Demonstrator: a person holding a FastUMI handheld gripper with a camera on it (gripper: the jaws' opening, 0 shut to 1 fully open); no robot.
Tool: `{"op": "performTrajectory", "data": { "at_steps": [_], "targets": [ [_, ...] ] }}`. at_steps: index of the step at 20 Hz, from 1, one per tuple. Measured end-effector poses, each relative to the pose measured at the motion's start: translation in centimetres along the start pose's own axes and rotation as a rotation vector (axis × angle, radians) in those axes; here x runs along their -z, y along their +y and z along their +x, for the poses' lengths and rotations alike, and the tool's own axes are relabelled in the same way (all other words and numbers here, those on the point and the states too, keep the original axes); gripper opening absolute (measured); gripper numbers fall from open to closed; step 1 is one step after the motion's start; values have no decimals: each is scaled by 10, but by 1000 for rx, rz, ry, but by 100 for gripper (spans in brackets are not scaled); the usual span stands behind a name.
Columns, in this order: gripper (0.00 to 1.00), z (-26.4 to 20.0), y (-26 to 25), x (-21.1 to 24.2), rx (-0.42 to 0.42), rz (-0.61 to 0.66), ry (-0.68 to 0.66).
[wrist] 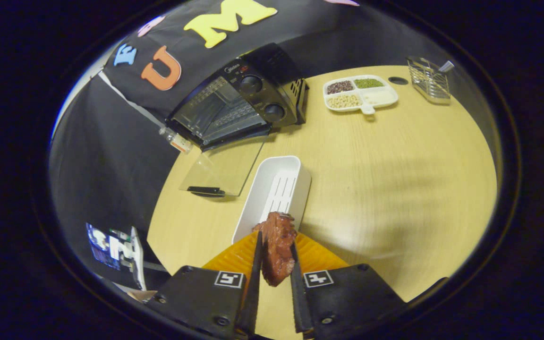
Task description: Open the toaster oven, put the food inside, and close the toaster oven door.
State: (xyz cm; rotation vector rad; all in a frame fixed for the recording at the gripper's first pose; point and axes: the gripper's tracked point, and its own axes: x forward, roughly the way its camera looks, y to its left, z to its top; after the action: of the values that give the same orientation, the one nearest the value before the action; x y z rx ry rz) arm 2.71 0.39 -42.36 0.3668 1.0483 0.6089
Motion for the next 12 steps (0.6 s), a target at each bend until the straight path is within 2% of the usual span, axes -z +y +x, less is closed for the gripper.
{"op": "performTrajectory", "data": {
  "at_steps": [2,9,12],
  "targets": [
    [20,-5,-1,-3,-2,11,4],
    [17,-41,46,-37,-69,14,-98],
    [17,-49,73,-59,-60,25,-179]
  ]
}}
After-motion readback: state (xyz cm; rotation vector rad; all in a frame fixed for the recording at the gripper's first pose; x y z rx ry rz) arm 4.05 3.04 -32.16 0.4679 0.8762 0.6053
